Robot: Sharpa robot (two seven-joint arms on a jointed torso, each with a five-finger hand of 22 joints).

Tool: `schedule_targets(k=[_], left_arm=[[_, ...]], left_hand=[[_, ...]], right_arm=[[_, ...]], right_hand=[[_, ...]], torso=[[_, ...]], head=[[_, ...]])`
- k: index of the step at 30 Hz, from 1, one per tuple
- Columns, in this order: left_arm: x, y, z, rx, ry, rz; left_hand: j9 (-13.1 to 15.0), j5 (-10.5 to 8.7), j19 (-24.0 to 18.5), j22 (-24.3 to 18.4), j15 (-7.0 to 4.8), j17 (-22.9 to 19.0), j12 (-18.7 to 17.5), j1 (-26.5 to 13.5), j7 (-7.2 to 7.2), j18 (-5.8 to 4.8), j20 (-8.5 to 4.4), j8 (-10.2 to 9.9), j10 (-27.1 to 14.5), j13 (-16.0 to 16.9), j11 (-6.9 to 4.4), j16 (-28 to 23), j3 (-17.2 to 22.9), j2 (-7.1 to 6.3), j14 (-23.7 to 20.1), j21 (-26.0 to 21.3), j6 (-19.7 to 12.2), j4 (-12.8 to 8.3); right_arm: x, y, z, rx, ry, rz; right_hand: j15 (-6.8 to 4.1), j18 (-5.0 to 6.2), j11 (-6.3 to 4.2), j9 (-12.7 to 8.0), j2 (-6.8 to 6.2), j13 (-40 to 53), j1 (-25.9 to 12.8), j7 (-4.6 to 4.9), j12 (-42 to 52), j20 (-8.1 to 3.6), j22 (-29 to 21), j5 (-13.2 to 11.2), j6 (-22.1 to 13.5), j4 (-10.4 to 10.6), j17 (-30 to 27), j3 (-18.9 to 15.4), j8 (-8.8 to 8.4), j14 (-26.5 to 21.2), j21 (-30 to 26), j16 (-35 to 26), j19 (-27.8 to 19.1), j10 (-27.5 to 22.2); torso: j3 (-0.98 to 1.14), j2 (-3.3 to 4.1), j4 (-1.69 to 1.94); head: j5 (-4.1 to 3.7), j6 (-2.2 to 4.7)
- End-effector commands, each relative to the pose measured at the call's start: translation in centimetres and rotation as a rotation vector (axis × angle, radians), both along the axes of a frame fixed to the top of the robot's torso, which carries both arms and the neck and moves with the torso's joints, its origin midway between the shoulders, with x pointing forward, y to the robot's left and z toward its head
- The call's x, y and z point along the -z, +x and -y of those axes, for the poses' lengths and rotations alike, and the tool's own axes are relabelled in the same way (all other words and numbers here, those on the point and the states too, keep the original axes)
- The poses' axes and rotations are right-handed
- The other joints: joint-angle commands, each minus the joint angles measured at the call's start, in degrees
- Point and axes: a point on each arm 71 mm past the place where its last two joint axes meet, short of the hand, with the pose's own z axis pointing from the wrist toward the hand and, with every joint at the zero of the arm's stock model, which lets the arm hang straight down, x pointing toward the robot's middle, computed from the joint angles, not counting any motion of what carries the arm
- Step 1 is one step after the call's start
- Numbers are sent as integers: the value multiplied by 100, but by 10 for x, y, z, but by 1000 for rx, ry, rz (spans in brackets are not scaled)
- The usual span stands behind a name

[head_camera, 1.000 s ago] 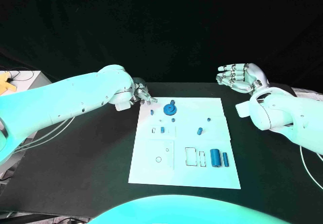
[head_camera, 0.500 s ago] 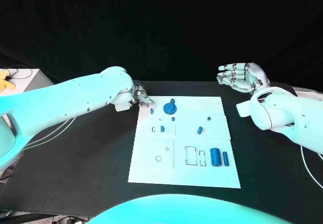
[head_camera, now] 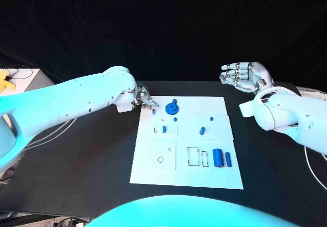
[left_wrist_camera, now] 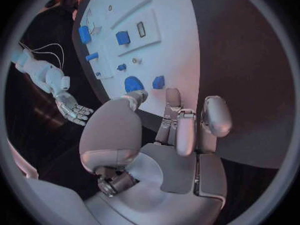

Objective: Assemble the parts on the task board

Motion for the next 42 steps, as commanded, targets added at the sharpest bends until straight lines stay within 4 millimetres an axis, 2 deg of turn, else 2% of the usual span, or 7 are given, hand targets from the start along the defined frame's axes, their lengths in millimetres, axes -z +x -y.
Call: schedule_targets(k=[1,14,20,27,33,42], left_arm=[[1,-3,4,37,-1,-33],[1,-5,6,43,-3,-31],[0,-4,6,36,-4,-23],[0,-5,7,41,-4,-27],[1,-6,8,50,-2,-34],[1,-5,7,49,0,-37]], left_hand=[[-7,-28,0,3,2,945,23,-26,2,106,33,27,4,-8,-55,-26,-34,39,391,-27,34,6],[-61,-10,21,38,-30,992,45,150,-33,99,9,31,49,18,-90,-2,8,113,413,-12,135,-18],[-111,1,40,66,-54,1011,60,443,-60,94,-14,35,91,44,-117,8,80,140,423,0,212,-54],[-109,25,54,88,-106,1030,80,772,-127,91,-55,129,145,90,-177,18,248,252,433,8,305,-106],[-102,18,61,99,-111,1033,89,802,-130,89,-62,153,158,111,-181,19,265,221,434,12,314,-108],[-103,-4,64,107,-106,1044,98,675,-118,86,-66,186,177,118,-171,25,217,161,439,13,317,4]], right_arm=[[-1,0,-1,-13,2,6],[0,0,-2,-13,2,6],[0,0,-2,-13,2,6],[0,1,-2,-13,2,5],[0,1,-2,-14,2,5],[0,1,-2,-16,2,4]], right_hand=[[38,64,35,-5,0,-3,-42,332,-31,-5,-5,-23,11,1,-6,-33,-35,-5,-26,-23,-37,15],[38,67,36,-7,10,-2,-38,333,-28,-2,-32,-13,34,-8,-22,-39,-39,-4,-19,-18,-50,19],[38,67,36,-7,10,-2,-38,333,-28,-2,-32,-13,34,-8,-22,-39,-39,-4,-19,-18,-50,19],[38,67,36,-9,12,-2,-39,334,-28,-2,-38,-11,35,-9,-26,-41,-40,-4,-18,-17,-51,20],[38,67,36,-9,12,-2,-39,334,-28,-2,-38,-11,35,-9,-26,-41,-40,-4,-18,-17,-51,20],[38,68,37,-11,16,-2,-42,334,-28,-1,-48,-8,38,-9,-32,-44,-42,-4,-16,-16,-54,21]], torso=[[7,0,-3],[0,-1,7],[-8,1,4],[-12,5,4],[-8,4,2],[-1,3,3]], head=[[-5,0],[-12,-3],[-7,-9],[-15,-27],[-4,-40],[2,-51]])
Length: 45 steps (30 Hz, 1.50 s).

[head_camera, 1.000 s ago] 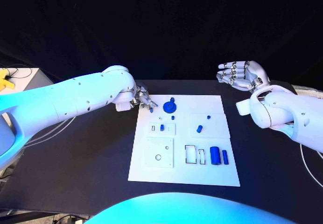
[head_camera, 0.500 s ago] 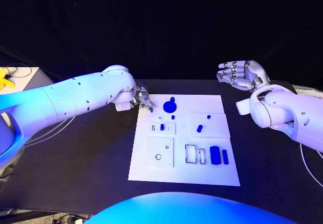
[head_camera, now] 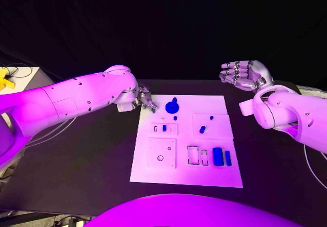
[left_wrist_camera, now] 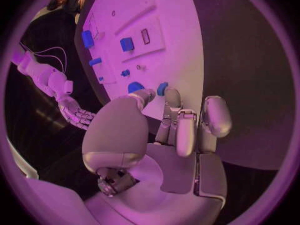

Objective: Assemble the parts on the task board

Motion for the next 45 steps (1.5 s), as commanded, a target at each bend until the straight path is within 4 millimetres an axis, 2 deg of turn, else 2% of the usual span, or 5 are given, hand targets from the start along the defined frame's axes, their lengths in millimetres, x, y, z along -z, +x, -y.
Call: schedule_targets(k=[1,31,36,38,45], left_arm=[[1,-1,2,16,-1,-15],[4,1,2,21,21,-27],[4,1,2,18,14,-27],[4,1,2,15,8,-27],[3,1,2,8,-1,-25]], left_hand=[[4,-5,22,12,-32,1041,31,-50,1,85,-23,33,36,13,-26,22,-1,-26,426,13,33,44],[2,-6,36,34,-34,1066,59,-149,-14,81,-22,64,76,47,-35,33,-30,0,436,22,57,33],[7,17,40,42,-73,1070,44,201,-56,82,-51,109,79,35,-78,35,185,86,438,22,33,-132],[17,19,40,45,-92,1071,26,467,-67,82,-70,144,83,32,-93,36,431,127,438,21,2,-313],[75,17,46,65,-90,1078,-36,690,-39,80,-77,274,92,-6,-81,38,1089,106,441,28,-88,-690]], right_arm=[[0,0,-1,-15,3,4],[0,0,-2,-20,4,-1],[0,0,-2,-21,4,-1],[0,0,-2,-21,4,-1],[0,0,-2,-21,3,-1]], right_hand=[[38,68,37,-5,17,-2,-42,334,-28,0,-4,-8,38,7,-5,-28,-20,-4,-16,-16,-55,21],[40,69,36,2,23,0,-47,335,-24,1,-22,-15,85,7,-17,-34,-15,-7,-14,-17,-61,32],[40,69,36,2,23,0,-47,335,-24,1,-22,-15,85,7,-17,-34,-15,-7,-14,-17,-61,32],[40,69,36,2,23,0,-47,335,-24,1,-22,-15,85,7,-17,-34,-15,-7,-14,-17,-61,32],[40,69,36,2,23,0,-47,335,-24,1,-22,-15,85,7,-17,-34,-15,-7,-14,-17,-61,32]], torso=[[5,0,-1],[3,-1,3],[-2,-2,5],[-5,-2,3],[-4,1,5]], head=[[4,-8],[-16,-9],[-15,-9],[-14,-9],[-9,-9]])
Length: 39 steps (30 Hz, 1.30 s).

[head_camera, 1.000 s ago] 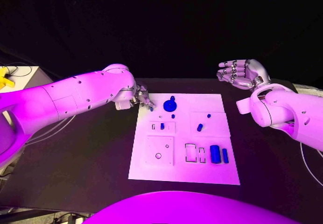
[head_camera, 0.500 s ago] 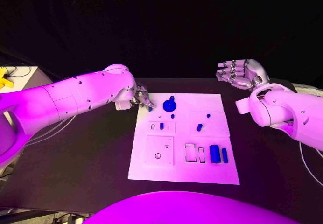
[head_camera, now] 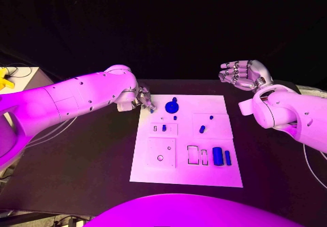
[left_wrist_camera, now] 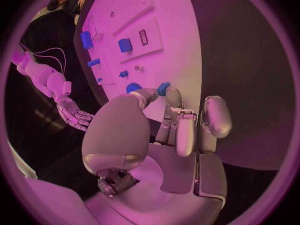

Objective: Assemble the parts on the task board

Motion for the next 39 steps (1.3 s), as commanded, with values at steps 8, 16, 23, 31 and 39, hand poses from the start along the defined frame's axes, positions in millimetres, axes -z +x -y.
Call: schedule_targets(k=[8,16,23,31,39], left_arm=[[0,-2,0,-5,-24,-4],[-2,-6,-1,-20,-60,-6],[-4,-11,-1,-31,-110,-16],[-6,-15,-3,-45,-139,-12],[-7,-19,-2,-44,-157,-14]], left_hand=[[139,30,2,39,-12,1076,-56,-81,37,79,-8,198,18,-32,16,38,1288,-55,440,50,-106,-805],[222,55,31,106,-29,1113,-6,-297,19,71,-18,338,90,45,-3,54,1736,-149,456,94,-54,-1078],[269,119,136,268,-69,1272,128,-460,-24,42,-50,415,293,299,-46,122,2033,-302,519,186,55,-1296],[277,148,172,320,-87,1324,155,-516,-43,32,-65,425,368,365,-66,144,2110,-357,539,216,108,-1350],[279,156,189,346,-92,1346,166,-525,-49,26,-69,426,390,392,-72,153,2131,-371,547,229,120,-1366]], right_arm=[[0,0,-1,-16,2,2],[0,0,-1,-16,2,0],[1,0,0,-13,3,-2],[2,0,1,-10,4,-4],[3,0,2,-9,4,-7]], right_hand=[[40,69,19,3,28,0,-48,335,-22,-19,-12,-16,63,7,-10,-36,-14,-7,-14,-16,-42,22],[40,69,19,4,32,0,-50,336,-22,-18,-17,-15,71,7,-13,-36,-13,-7,-13,-16,-44,25],[40,69,20,3,34,0,-51,337,-22,-18,-18,-15,71,9,-14,-36,-13,-7,-13,-16,-44,26],[40,69,20,3,34,0,-51,337,-22,-18,-18,-15,71,9,-14,-36,-13,-7,-13,-16,-44,26],[40,69,21,3,45,0,-58,339,-22,-18,-26,-12,82,15,-19,-37,-12,-7,-13,-15,-46,30]], torso=[[1,2,-1],[7,-5,0],[13,-13,5],[9,-13,-1],[6,-4,-5]], head=[[5,1],[3,1],[13,1],[24,1],[33,1]])
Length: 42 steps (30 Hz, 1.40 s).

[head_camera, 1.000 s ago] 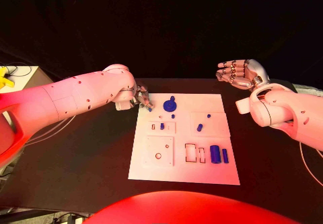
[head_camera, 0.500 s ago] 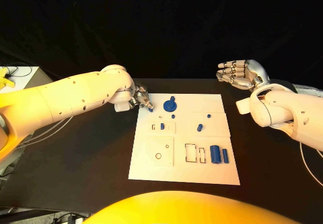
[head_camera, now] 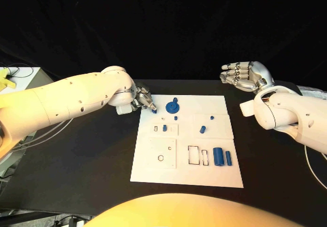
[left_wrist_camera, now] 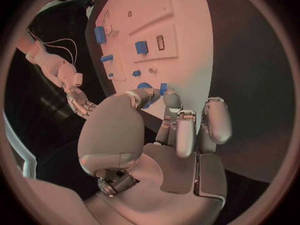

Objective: Assemble the parts on the task board

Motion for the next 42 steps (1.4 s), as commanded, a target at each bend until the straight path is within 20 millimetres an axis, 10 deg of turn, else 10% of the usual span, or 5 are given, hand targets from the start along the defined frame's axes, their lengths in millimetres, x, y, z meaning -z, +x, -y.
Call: schedule_targets(k=[1,42], left_arm=[[-2,-3,4,0,-38,1],[7,-46,8,89,-6,-4]], left_hand=[[280,30,56,18,-54,1354,28,-59,-93,25,-2,36,71,32,-14,40,935,-4,551,26,138,-890],[299,175,253,296,-125,1467,162,-210,-170,-33,-69,57,378,337,-90,88,1177,-157,592,168,327,-1003]], right_arm=[[0,0,0,-11,5,1],[2,-1,6,0,3,-3]], right_hand=[[40,69,21,3,21,0,-34,331,-22,4,-5,-12,50,-1,-5,-21,-12,-6,-12,-15,-26,30],[42,69,23,0,39,0,-50,335,-23,5,-18,-6,58,12,-13,-24,-13,-5,-11,-14,-30,35]], torso=[[-4,9,-2],[2,15,-5]], head=[[7,0],[60,0]])
